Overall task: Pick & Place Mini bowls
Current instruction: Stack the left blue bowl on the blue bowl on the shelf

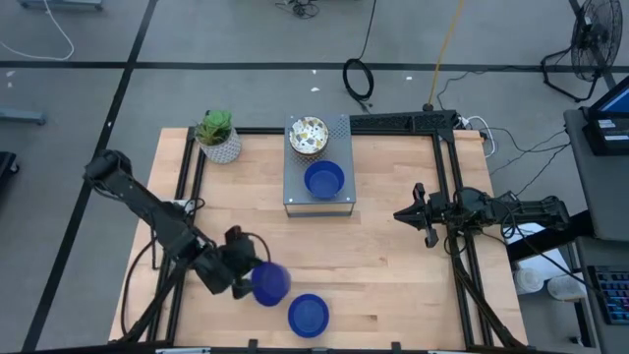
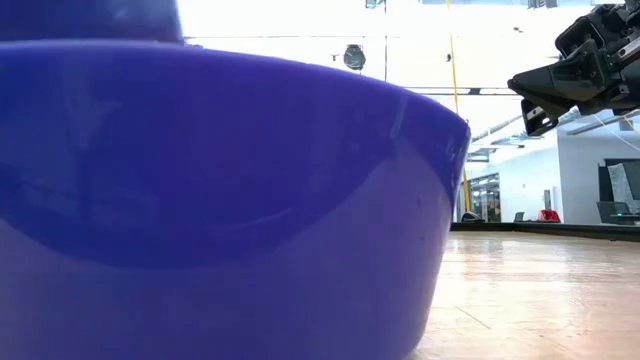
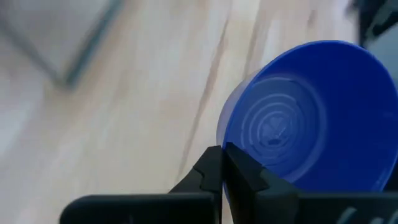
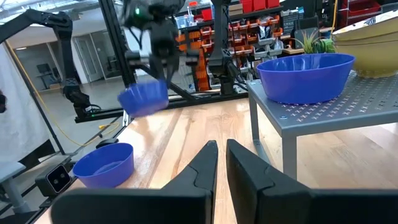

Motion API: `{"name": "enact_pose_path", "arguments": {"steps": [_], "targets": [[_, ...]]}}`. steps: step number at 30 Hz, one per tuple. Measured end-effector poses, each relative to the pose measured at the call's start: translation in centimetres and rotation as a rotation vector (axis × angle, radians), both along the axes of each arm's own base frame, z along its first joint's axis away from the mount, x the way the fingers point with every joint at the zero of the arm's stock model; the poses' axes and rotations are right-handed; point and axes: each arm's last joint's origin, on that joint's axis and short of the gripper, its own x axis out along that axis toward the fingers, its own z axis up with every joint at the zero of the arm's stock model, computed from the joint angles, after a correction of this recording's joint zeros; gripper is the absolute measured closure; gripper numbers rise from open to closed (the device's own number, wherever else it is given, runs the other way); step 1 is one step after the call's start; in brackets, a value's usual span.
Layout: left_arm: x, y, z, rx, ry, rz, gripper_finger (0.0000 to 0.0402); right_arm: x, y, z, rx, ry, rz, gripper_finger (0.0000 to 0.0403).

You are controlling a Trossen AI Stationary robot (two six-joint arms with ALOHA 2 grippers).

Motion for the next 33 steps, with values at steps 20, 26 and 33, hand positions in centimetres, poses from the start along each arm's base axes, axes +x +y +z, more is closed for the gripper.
{"name": "enact_pose_path", "arguments": {"steps": [20,26,33], "targets": [[10.6,11.8,16.5,0.063,-0.663,0.129,0.0399,0.0,0.0,0.0,0.0,0.0,0.0,0.0383],[13.6,17.0,19.3,0.003,-0.576,0.227,0.0399,0.0,0.0,0.0,0.0,0.0,0.0,0.0383],[14.9,22.6,17.3,-0.106,-0.322,0.427,0.04,0.0,0.0,0.0,0.0,-0.001,0.0,0.0383]]}}
